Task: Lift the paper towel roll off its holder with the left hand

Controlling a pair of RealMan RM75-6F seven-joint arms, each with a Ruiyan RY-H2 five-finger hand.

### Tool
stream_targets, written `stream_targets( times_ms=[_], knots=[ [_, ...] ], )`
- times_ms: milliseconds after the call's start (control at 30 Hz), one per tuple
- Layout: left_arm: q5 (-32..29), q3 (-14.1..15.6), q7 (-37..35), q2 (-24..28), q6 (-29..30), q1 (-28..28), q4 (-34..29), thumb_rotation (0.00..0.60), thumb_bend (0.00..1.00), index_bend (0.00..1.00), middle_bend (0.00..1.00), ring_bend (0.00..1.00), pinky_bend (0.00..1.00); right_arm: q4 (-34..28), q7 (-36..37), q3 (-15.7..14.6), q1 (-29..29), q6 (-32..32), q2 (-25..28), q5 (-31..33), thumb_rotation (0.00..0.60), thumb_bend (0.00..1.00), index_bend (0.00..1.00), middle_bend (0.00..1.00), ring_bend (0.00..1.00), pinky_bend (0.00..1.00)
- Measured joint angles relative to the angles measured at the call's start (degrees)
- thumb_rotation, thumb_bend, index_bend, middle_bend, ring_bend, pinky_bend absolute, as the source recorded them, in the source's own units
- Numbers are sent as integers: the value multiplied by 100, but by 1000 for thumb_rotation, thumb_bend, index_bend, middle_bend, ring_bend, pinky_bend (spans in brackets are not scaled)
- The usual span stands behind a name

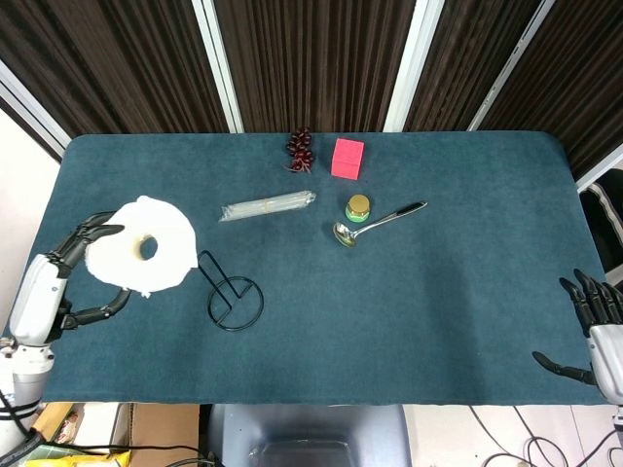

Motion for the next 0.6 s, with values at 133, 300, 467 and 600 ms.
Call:
stream_targets(
  times_ms=[133, 300, 467, 600],
  knots=[
    [-213, 161, 212, 174, 8, 205, 53, 600, 376, 366, 431, 359, 453, -1, -18, -2, 6, -10, -9, -1, 600, 137, 5, 0, 0, 117],
    [-521, 365, 220, -96, -141, 284, 462, 600, 377, 369, 431, 359, 453, 1, -63, -3, 18, -46, -28, 20, 600, 138, 6, 0, 0, 117],
    [-818, 554, -107, -784, -288, 356, 1085, 600, 377, 371, 428, 358, 453, 2, -116, -10, 35, -96, -46, 42, 600, 137, 6, 0, 0, 117],
    [-979, 688, -443, -1435, -383, 413, 1681, 600, 377, 366, 397, 337, 447, 10, -142, -6, 47, -114, -60, 55, 600, 137, 6, 0, 0, 117]
  ],
)
